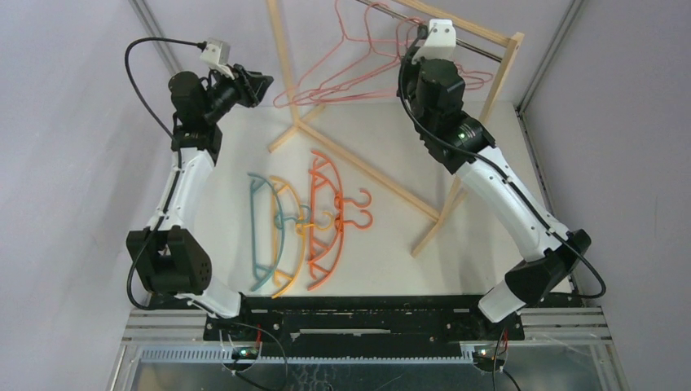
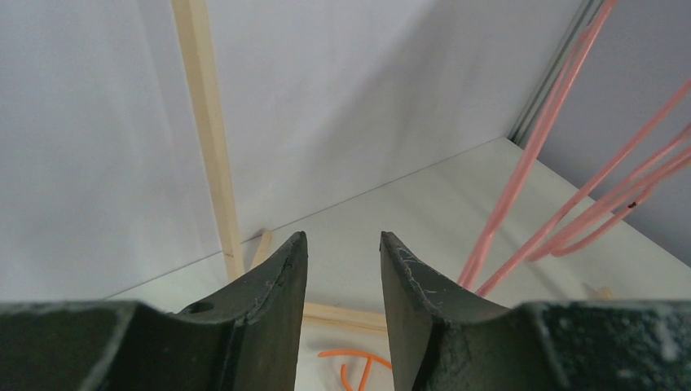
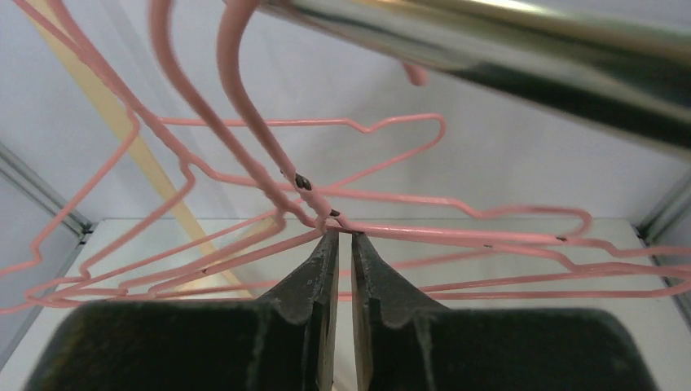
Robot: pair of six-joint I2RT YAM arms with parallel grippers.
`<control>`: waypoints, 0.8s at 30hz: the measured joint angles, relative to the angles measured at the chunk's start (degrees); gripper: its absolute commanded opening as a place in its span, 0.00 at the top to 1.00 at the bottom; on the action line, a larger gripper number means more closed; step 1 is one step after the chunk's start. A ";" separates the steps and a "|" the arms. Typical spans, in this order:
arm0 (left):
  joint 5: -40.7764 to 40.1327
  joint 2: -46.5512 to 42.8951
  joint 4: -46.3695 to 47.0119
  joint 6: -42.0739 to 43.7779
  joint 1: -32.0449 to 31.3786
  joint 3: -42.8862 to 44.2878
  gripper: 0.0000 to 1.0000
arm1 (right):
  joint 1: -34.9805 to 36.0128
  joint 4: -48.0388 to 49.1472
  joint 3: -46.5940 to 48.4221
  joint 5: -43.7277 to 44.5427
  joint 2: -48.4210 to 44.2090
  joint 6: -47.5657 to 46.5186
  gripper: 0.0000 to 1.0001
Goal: Organize the hangers
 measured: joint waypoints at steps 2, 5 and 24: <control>0.04 -0.66 0.04 0.00 0.46 -0.79 0.58 | 0.02 -0.02 1.73 -1.05 1.42 0.07 0.82; 0.15 -1.64 0.24 -0.04 1.16 -1.86 0.58 | 0.13 -0.52 4.46 -2.56 3.50 0.04 0.82; 1.09 -5.55 1.05 -0.39 2.75 -6.27 0.58 | 0.28 -2.82 25.57 -15.06 21.40 0.94 0.81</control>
